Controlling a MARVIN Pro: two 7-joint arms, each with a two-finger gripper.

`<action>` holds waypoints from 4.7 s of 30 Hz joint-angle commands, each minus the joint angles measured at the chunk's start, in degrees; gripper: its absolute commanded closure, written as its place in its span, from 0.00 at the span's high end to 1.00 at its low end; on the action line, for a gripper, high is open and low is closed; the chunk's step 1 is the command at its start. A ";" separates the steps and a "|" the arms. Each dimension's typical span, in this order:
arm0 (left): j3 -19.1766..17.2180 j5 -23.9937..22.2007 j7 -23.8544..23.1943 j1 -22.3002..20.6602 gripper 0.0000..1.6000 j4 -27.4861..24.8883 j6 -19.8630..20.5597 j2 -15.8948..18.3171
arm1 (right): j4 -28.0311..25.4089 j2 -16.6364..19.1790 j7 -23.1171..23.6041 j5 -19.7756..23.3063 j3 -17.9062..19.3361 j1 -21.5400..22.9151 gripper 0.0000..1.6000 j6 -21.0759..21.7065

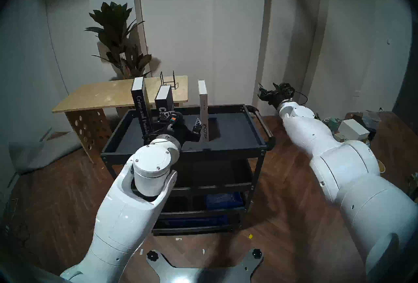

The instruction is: Sort the books onto the shelf by size, largest to the left

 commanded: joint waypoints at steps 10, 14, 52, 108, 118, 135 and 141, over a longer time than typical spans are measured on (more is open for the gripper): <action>-0.07 3.87 6.64 -3.57 1.00 3.10 -1.06 -2.45 | -4.91 4.89 12.68 4.72 3.76 -2.80 1.00 0.41; -0.29 4.58 8.14 -4.05 1.00 4.27 -1.14 -2.81 | -5.94 6.08 15.72 5.93 4.86 -4.12 1.00 0.33; -4.29 5.39 15.35 -10.60 1.00 15.22 -2.72 -7.57 | -21.29 14.60 39.31 19.16 16.39 -17.72 1.00 5.84; -9.85 5.16 18.17 -24.43 0.00 36.69 -12.48 -11.37 | -58.11 14.65 21.47 32.75 34.27 -46.47 1.00 12.90; -7.49 6.45 19.12 -25.44 0.00 30.52 -16.53 -12.40 | -63.83 14.21 14.17 33.04 36.22 -51.25 1.00 13.77; 1.18 13.24 20.56 -30.60 0.00 17.65 -18.08 -12.83 | -69.63 13.34 5.51 33.66 39.47 -57.09 1.00 15.20; 6.26 13.57 17.95 -31.22 0.00 14.02 -15.05 -14.93 | -70.94 14.26 2.25 33.44 42.03 -57.73 1.00 15.11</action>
